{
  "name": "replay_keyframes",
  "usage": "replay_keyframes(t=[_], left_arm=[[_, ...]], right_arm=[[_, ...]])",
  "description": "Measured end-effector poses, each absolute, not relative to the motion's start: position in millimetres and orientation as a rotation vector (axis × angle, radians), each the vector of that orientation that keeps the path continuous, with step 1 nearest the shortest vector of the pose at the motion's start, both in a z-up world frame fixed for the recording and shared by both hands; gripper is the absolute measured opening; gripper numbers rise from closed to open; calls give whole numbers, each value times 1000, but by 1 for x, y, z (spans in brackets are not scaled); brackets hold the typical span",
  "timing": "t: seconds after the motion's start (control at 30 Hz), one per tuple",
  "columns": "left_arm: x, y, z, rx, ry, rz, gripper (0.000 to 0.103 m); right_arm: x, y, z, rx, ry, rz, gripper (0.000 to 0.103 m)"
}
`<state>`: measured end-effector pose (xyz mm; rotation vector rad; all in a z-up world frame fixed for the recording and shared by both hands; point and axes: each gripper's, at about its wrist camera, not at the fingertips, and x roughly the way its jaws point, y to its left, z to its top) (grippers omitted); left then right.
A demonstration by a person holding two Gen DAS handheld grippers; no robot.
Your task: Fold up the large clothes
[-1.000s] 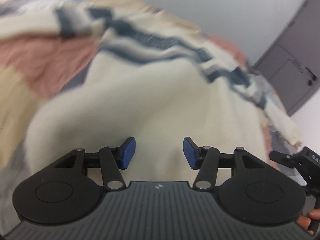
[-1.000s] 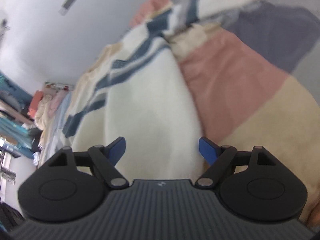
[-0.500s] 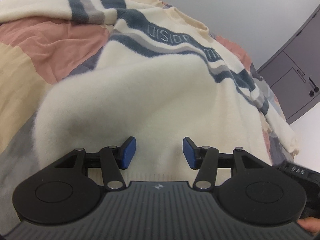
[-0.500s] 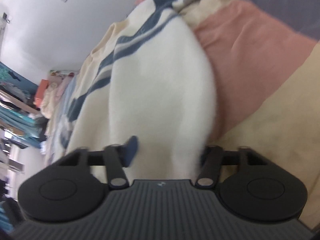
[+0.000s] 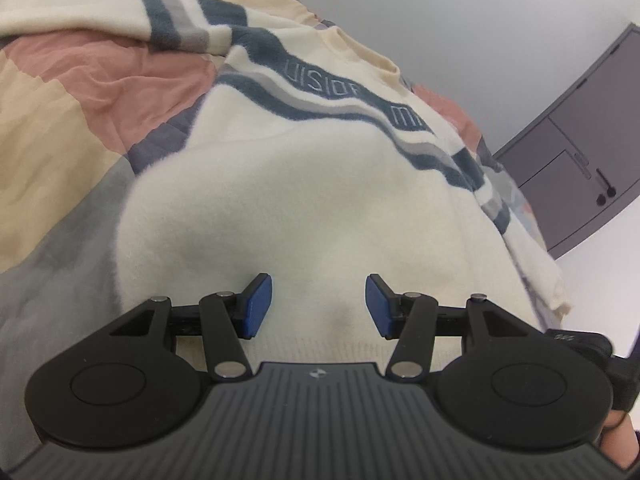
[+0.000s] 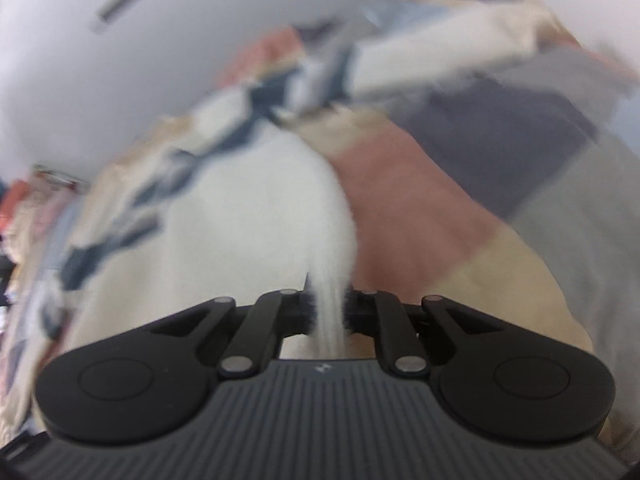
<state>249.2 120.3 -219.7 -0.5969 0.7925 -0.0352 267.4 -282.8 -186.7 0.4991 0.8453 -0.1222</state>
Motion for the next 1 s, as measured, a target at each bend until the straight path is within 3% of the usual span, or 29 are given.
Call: replay_keyframes(t=[0.23, 0.33, 0.63, 0.7, 1.0], left_arm=[[248, 116, -218, -567, 796, -45, 58], [249, 114, -209, -544, 758, -45, 58], [274, 103, -159, -346, 602, -62, 58], [287, 98, -154, -305, 597, -73, 59], [342, 102, -181, -250, 678, -85, 59]], right_arm=[[265, -284, -189, 500, 849, -156, 20], [258, -285, -179, 468, 795, -212, 39], [280, -251, -132, 230, 597, 13, 39], [292, -236, -129, 180, 589, 114, 45], [340, -191, -150, 35, 636, 312, 46]])
